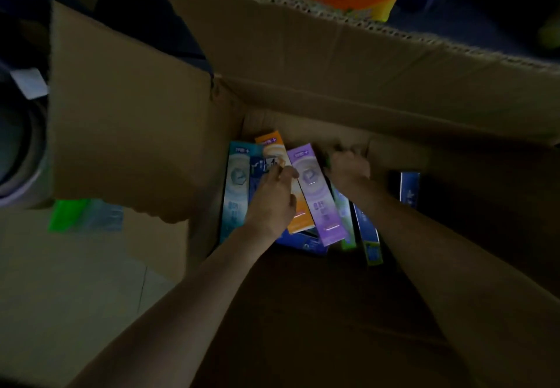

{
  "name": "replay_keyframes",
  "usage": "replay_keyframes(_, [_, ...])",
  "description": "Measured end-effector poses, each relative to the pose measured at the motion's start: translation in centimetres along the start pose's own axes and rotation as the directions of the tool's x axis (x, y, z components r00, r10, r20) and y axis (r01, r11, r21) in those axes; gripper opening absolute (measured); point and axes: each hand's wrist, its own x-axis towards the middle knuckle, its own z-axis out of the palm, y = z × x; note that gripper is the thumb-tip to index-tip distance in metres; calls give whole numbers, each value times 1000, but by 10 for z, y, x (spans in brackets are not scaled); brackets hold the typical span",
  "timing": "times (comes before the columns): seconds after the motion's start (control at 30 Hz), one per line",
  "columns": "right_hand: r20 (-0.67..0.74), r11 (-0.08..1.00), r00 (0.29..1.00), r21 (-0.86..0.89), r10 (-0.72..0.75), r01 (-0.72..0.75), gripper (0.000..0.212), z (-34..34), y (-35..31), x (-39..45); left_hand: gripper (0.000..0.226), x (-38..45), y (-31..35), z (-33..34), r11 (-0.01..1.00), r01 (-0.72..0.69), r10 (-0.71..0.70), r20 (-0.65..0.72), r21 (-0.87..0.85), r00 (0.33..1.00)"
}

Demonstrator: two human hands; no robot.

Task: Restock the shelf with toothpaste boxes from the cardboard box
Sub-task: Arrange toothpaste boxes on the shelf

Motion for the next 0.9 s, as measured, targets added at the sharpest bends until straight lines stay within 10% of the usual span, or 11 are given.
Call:
replay_keyframes(0.37, [1, 927, 986, 340, -168, 158, 32, -171, 23, -154, 53, -49, 88, -102, 982, 39, 21, 312, -184, 950])
replay_keyframes(0.57, [-177, 697, 924, 612, -339, 373, 32, -356, 6, -261, 60, -95, 171, -244, 982, -17, 120, 543, -190, 831])
replay_keyframes(0.77, [-467, 457, 847, 713, -256, 531, 37, -516, -13, -330, 25, -152, 257, -388, 895, -307, 355, 99, -324, 930])
replay_keyframes(0.9, [-558, 459, 801, 666, -217, 588, 36, -570, -24, -365, 40, -186, 307, -440, 869, -385, 486, -395, 310, 780])
